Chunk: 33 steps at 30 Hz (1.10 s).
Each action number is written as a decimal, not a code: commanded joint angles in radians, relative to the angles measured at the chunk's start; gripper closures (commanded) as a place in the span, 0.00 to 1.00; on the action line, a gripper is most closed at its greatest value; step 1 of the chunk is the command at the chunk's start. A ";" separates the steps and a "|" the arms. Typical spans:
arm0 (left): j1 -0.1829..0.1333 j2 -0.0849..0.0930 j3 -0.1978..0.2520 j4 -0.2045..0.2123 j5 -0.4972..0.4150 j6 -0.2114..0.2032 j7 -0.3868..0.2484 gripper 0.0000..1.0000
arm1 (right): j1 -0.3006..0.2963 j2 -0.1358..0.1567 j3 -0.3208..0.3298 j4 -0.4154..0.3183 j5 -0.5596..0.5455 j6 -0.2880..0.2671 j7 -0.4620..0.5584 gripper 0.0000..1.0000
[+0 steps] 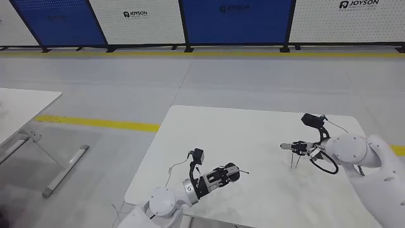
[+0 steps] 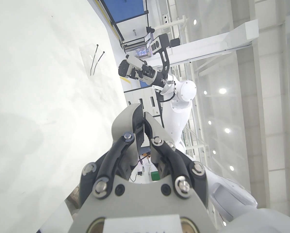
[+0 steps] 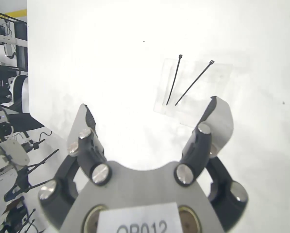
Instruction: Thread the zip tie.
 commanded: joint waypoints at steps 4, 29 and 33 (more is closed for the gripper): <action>0.000 0.000 0.000 0.000 0.000 0.000 0.000 1.00 | 0.005 -0.001 -0.001 0.008 0.003 -0.002 -0.001 0.00; 0.000 0.000 0.000 0.000 0.000 0.000 0.000 1.00 | 0.048 -0.021 -0.033 0.088 -0.019 0.111 0.024 0.41; 0.000 0.000 0.000 0.000 0.000 0.000 0.000 1.00 | 0.071 -0.030 -0.049 0.128 -0.018 0.120 0.030 0.50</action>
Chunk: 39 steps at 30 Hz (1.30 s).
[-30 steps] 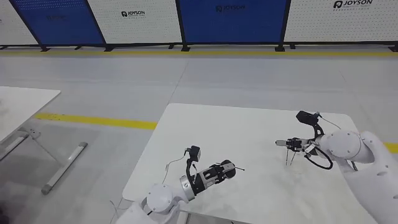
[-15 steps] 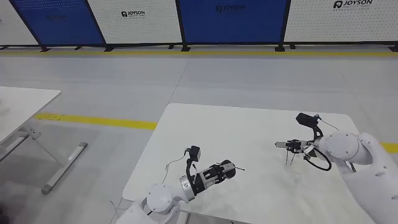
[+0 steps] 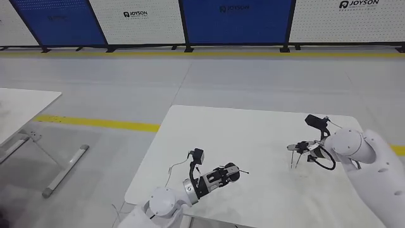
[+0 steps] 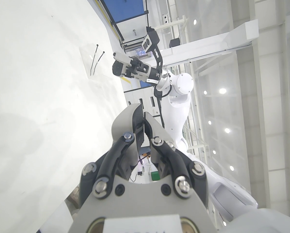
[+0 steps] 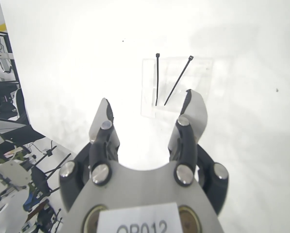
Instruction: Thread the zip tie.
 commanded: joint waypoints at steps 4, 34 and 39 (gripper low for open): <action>0.000 0.000 0.000 0.000 0.000 0.000 0.000 1.00 | 0.026 -0.011 -0.019 0.048 -0.003 0.001 0.015 0.53; 0.000 0.000 0.000 0.000 0.000 0.000 0.000 1.00 | 0.142 -0.117 -0.068 0.325 -0.082 0.001 0.061 0.67; 0.000 0.000 0.000 0.000 0.000 0.000 0.000 1.00 | 0.163 -0.140 -0.075 0.379 -0.096 0.001 0.060 0.72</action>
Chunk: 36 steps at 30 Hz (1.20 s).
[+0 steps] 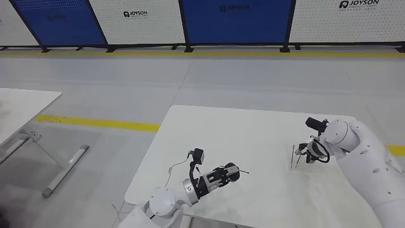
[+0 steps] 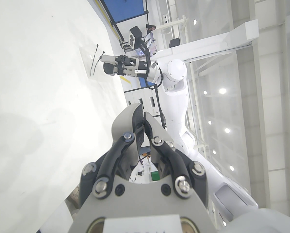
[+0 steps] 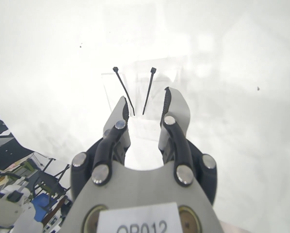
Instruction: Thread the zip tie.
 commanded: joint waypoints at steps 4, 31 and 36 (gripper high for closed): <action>0.000 0.000 0.000 0.000 0.000 0.000 0.000 1.00 | 0.018 -0.024 -0.012 0.047 -0.014 0.000 0.004 0.73; 0.000 0.000 0.000 0.000 0.000 0.000 0.000 1.00 | 0.107 -0.113 -0.059 0.254 -0.023 -0.003 0.004 0.75; 0.000 0.000 0.000 0.000 0.000 0.000 0.000 1.00 | 0.123 -0.127 -0.069 0.290 -0.020 -0.010 0.005 0.75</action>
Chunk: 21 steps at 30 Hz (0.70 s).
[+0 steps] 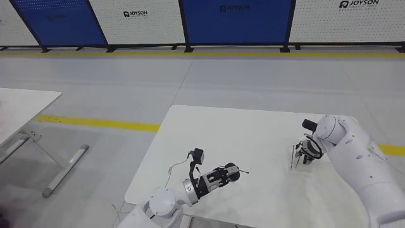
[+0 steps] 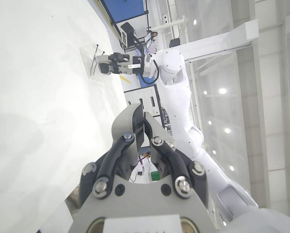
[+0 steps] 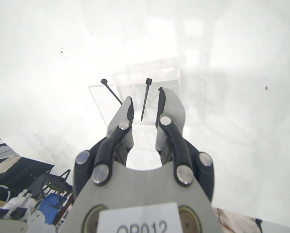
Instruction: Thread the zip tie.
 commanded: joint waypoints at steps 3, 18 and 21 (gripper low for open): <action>0.000 0.000 0.000 0.000 0.000 0.000 0.000 1.00 | 0.013 -0.011 -0.007 0.031 0.002 -0.005 0.000 0.75; 0.000 0.000 0.000 0.000 0.000 0.000 0.000 1.00 | 0.051 -0.050 -0.028 0.130 0.007 -0.030 -0.010 0.82; 0.000 0.000 0.000 0.000 0.000 0.000 0.000 1.00 | 0.056 -0.056 -0.030 0.144 0.005 -0.032 -0.013 0.84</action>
